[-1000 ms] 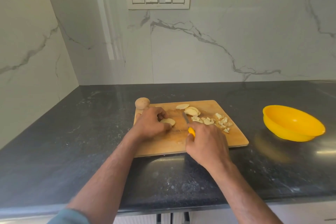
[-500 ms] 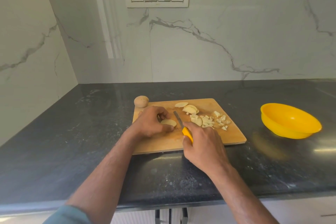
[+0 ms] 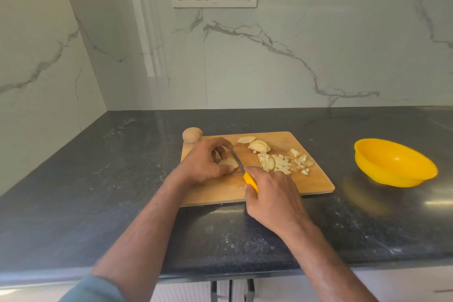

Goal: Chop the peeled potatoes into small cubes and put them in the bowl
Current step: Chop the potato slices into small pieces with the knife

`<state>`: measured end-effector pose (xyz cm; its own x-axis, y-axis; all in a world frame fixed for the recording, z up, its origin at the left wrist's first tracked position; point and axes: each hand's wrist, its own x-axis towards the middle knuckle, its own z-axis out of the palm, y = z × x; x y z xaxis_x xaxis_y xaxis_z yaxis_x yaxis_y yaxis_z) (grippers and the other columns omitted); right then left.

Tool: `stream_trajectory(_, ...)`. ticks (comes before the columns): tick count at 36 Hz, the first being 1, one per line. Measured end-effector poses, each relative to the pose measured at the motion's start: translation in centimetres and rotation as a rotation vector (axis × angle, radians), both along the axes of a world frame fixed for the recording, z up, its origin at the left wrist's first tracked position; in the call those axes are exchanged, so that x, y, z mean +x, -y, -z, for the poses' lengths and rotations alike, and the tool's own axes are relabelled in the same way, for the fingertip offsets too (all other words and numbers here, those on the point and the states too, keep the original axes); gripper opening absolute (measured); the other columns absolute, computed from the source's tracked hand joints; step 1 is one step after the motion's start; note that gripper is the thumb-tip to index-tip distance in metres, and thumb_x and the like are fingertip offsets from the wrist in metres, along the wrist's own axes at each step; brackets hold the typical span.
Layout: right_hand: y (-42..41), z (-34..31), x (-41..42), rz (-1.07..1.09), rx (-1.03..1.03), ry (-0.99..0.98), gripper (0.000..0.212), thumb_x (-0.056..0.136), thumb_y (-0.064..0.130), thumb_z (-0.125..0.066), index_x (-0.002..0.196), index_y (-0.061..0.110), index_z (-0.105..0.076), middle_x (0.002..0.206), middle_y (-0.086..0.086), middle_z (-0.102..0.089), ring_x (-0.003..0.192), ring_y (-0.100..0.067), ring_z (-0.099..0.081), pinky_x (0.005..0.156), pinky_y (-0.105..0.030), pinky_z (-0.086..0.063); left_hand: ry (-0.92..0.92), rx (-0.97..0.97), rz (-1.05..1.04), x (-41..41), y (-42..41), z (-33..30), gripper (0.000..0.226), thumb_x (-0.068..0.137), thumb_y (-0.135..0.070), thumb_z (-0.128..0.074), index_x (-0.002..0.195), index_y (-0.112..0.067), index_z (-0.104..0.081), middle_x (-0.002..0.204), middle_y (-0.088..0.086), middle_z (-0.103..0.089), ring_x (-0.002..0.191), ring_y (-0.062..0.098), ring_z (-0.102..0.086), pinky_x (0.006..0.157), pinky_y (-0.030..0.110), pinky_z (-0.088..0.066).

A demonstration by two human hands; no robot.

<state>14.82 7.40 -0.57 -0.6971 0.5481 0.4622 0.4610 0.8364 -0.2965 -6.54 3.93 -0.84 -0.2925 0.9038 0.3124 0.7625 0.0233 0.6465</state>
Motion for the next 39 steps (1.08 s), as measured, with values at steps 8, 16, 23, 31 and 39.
stream_trajectory(8,0.03,0.04,-0.13,0.006,-0.015,0.027,0.049,0.095,0.035,-0.060,0.142,0.024,-0.053,0.107,0.006,-0.073,0.093,-0.014,-0.067,0.085,-0.027,-0.053,0.010,-0.001,0.062,0.04,-0.07,0.34,0.036,0.076,-0.030,-0.077,0.112,-0.030,-0.073,0.105,-0.010,-0.069,0.089,0.009,-0.059,0.074,0.023,-0.049)
stream_trajectory(16,0.02,-0.17,-0.25,0.018,0.003,0.032,0.046,0.096,0.030,-0.056,0.141,0.025,-0.054,0.101,0.005,-0.073,0.086,-0.013,-0.067,0.072,-0.024,-0.049,-0.008,-0.029,0.069,-0.04,-0.27,0.48,0.043,0.073,-0.036,-0.072,0.116,-0.032,-0.072,0.111,-0.013,-0.068,0.090,0.008,-0.058,0.077,0.027,-0.050)
stream_trajectory(23,0.03,-0.35,-0.49,0.018,0.006,0.036,0.044,0.098,0.031,-0.053,0.141,0.026,-0.053,0.098,0.005,-0.072,0.079,-0.011,-0.058,0.070,-0.022,-0.045,0.001,-0.033,0.072,0.04,-0.27,0.41,0.044,0.073,-0.036,-0.072,0.117,-0.032,-0.071,0.114,-0.014,-0.068,0.091,0.008,-0.059,0.077,0.025,-0.049)
stream_trajectory(31,0.13,-0.47,-0.59,0.016,0.004,0.053,0.043,0.098,0.029,-0.053,0.141,0.025,-0.054,0.095,0.005,-0.071,0.073,-0.008,-0.047,0.066,-0.019,-0.037,-0.030,-0.056,0.054,0.07,-0.40,0.55,0.039,0.072,-0.039,-0.070,0.111,-0.038,-0.073,0.105,-0.005,-0.066,0.090,0.016,-0.058,0.082,0.042,-0.053)
stream_trajectory(39,0.11,-0.90,-0.35,-0.024,-0.043,0.062,0.040,0.098,0.025,-0.053,0.138,0.024,-0.055,0.099,0.004,-0.071,0.083,-0.012,-0.059,0.070,-0.021,-0.038,-0.092,-0.130,0.022,0.33,-0.58,0.34,0.034,0.073,-0.044,-0.062,0.106,-0.042,-0.071,0.099,-0.007,-0.056,0.092,0.011,-0.055,0.088,0.040,-0.051)
